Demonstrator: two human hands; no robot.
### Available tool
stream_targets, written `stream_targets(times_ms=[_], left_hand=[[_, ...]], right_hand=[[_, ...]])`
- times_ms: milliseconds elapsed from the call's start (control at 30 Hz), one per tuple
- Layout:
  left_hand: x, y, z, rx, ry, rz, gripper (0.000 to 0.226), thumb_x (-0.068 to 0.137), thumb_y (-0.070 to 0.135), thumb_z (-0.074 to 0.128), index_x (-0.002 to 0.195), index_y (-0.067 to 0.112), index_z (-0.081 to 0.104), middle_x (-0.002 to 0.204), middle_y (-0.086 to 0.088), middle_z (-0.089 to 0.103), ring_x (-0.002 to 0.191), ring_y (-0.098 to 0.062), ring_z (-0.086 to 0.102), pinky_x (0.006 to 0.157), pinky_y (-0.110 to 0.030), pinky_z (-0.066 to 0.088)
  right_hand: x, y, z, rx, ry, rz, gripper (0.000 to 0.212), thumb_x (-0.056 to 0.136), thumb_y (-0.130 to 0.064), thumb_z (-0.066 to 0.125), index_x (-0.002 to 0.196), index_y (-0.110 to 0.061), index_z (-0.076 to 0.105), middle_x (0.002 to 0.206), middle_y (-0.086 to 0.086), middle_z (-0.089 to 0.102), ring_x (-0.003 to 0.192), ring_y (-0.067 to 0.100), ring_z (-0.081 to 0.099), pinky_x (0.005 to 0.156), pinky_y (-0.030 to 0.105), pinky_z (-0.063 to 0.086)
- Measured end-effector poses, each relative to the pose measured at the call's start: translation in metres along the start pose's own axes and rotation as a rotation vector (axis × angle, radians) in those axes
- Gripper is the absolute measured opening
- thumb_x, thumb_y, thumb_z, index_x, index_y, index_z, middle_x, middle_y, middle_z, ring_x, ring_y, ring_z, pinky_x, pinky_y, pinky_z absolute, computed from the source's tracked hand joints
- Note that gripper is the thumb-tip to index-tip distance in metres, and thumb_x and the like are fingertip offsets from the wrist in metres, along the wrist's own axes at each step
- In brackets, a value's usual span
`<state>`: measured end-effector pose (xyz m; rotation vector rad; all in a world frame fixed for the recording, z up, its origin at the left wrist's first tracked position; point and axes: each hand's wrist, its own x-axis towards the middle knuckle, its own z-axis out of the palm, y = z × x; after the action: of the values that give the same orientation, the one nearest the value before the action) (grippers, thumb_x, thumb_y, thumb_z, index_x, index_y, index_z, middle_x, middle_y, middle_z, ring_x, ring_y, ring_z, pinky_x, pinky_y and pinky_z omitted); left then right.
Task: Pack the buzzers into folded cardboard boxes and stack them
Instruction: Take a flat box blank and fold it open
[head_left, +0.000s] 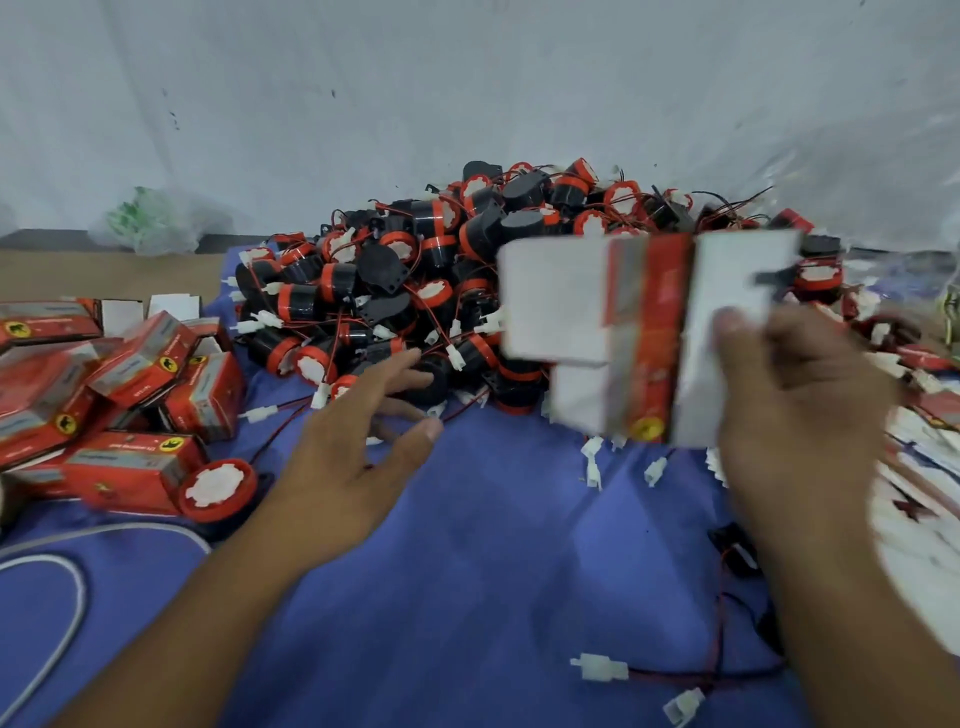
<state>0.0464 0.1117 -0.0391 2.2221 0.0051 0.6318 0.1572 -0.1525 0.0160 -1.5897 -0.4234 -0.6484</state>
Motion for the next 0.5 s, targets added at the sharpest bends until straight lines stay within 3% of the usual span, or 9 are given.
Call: stream_targets(times_ms=[67, 133, 167, 267, 367, 500], left_hand=[[-0.001, 0.010, 0.009, -0.215, -0.034, -0.062, 0.063, 0.092, 0.047, 0.057, 0.149, 0.043, 0.031, 0.133, 0.033, 0.053, 0.112, 0.004, 0.059, 0.082, -0.006, 0.046], [0.000, 0.016, 0.017, -0.359, -0.014, -0.131, 0.060, 0.089, 0.039, 0.062, 0.143, 0.042, 0.036, 0.122, 0.028, 0.063, 0.103, 0.000, 0.066, 0.075, -0.011, 0.052], [0.001, 0.017, 0.019, -0.388, 0.034, -0.170, 0.052, 0.091, 0.032, 0.064, 0.137, 0.040, 0.042, 0.114, 0.024, 0.068, 0.094, -0.004, 0.070, 0.069, -0.014, 0.054], [0.004, 0.016, 0.020, -0.415, 0.189, -0.263, 0.031, 0.096, 0.006, 0.062, 0.110, 0.032, 0.053, 0.097, 0.010, 0.075, 0.069, -0.019, 0.071, 0.054, -0.024, 0.055], [0.004, 0.016, 0.020, -0.365, 0.232, -0.310, 0.021, 0.097, 0.006, 0.060, 0.101, 0.026, 0.055, 0.099, 0.007, 0.073, 0.070, -0.018, 0.070, 0.053, -0.026, 0.055], [0.002, 0.011, 0.024, -0.237, 0.282, -0.323, 0.010, 0.095, 0.016, 0.064, 0.098, 0.024, 0.060, 0.091, 0.016, 0.070, 0.072, -0.005, 0.067, 0.057, -0.014, 0.051]], right_hand=[[-0.029, 0.008, 0.031, 0.104, -0.206, 0.176, 0.020, 0.099, -0.029, 0.060, 0.083, -0.030, 0.072, 0.074, -0.004, 0.072, 0.065, 0.005, 0.064, 0.054, 0.029, 0.055], [-0.045, 0.021, 0.048, 0.139, -0.320, 0.357, 0.018, 0.101, -0.025, 0.058, 0.089, -0.030, 0.071, 0.084, 0.010, 0.073, 0.072, 0.024, 0.066, 0.065, 0.055, 0.059], [-0.047, 0.028, 0.053, 0.133, -0.340, 0.406, 0.016, 0.101, -0.026, 0.056, 0.092, -0.031, 0.069, 0.087, 0.010, 0.073, 0.075, 0.027, 0.068, 0.068, 0.060, 0.057], [-0.053, 0.043, 0.056, 0.063, -0.370, 0.407, 0.004, 0.100, -0.032, 0.058, 0.099, -0.036, 0.057, 0.090, -0.012, 0.074, 0.077, 0.017, 0.072, 0.068, 0.052, 0.060], [-0.053, 0.051, 0.055, 0.028, -0.396, 0.391, 0.008, 0.095, -0.034, 0.065, 0.095, -0.035, 0.057, 0.088, -0.008, 0.070, 0.080, 0.011, 0.068, 0.073, 0.040, 0.059], [-0.051, 0.045, 0.055, 0.018, -0.342, 0.343, 0.012, 0.093, -0.031, 0.069, 0.091, -0.030, 0.058, 0.085, -0.006, 0.065, 0.077, 0.014, 0.063, 0.065, 0.024, 0.052]])
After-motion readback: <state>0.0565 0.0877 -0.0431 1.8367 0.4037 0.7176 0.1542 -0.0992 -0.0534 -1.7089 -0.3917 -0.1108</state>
